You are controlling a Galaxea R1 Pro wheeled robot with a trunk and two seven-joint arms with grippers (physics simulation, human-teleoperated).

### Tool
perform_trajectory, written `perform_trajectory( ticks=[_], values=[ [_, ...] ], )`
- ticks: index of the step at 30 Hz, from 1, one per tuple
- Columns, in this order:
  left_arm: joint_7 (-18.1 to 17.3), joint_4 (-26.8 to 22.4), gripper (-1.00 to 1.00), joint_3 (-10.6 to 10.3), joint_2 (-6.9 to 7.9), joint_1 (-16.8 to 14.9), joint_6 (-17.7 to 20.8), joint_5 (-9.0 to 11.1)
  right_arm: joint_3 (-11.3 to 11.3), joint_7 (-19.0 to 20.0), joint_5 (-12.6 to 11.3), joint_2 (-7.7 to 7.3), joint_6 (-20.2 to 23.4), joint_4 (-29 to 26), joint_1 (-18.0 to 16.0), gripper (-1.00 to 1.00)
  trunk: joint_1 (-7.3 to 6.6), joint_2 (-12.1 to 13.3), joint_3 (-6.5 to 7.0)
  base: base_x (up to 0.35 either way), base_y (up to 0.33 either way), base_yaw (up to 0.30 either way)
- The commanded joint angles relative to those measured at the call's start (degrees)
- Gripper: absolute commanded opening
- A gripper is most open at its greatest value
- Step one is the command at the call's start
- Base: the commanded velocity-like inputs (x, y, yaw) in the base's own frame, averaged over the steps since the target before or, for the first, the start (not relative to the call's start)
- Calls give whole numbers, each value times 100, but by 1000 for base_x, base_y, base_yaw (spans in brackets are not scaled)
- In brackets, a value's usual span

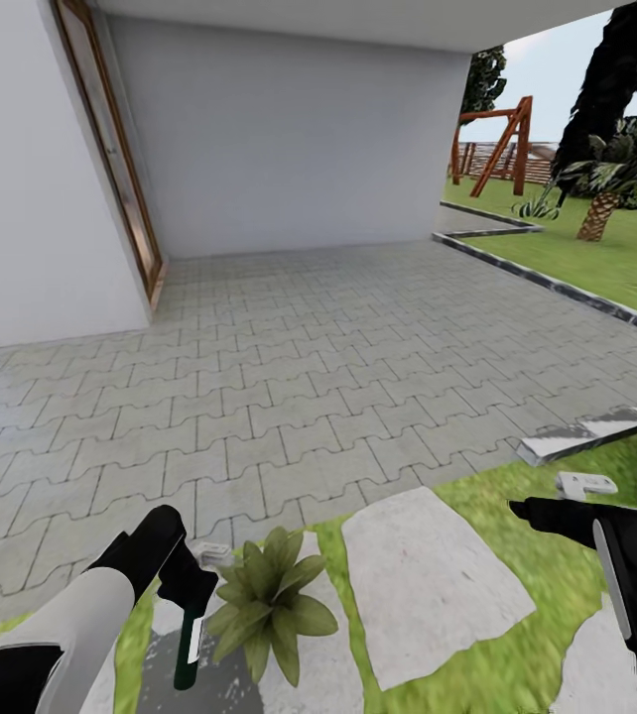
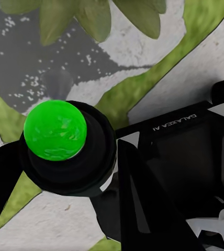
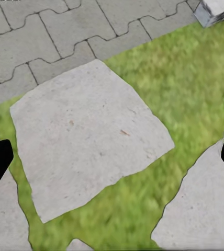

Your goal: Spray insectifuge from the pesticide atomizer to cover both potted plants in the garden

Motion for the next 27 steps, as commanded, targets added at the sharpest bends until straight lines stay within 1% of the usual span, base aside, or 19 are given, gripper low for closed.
perform_trajectory(
  ticks=[1, 6, 9, 18, 27],
  values=[
    [-53, -10, -100, 16, 0, -1, 24, -53, -2, 57, 61, 0, 20, -4, -7, 100, 0, -3, -5, 0, 0, -214],
    [-53, -10, -100, 10, 0, -1, 24, -53, -2, 57, 61, 1, 20, -4, -6, 100, 0, -3, -5, 0, 0, -198],
    [-53, -9, -100, 10, 0, -1, 24, -51, -2, 57, 61, 1, 20, -4, -8, 100, 0, -3, -5, 0, 24, -82],
    [-53, -10, -100, 11, 0, -1, 24, -46, -2, 56, 61, 0, 20, -4, -6, 100, 0, -3, -5, 0, 143, -18],
    [-53, -10, -100, 5, 0, -1, 24, -47, -4, 58, 61, 2, 20, -4, -6, 100, 0, -3, -5, 0, 18, -3]
  ],
)
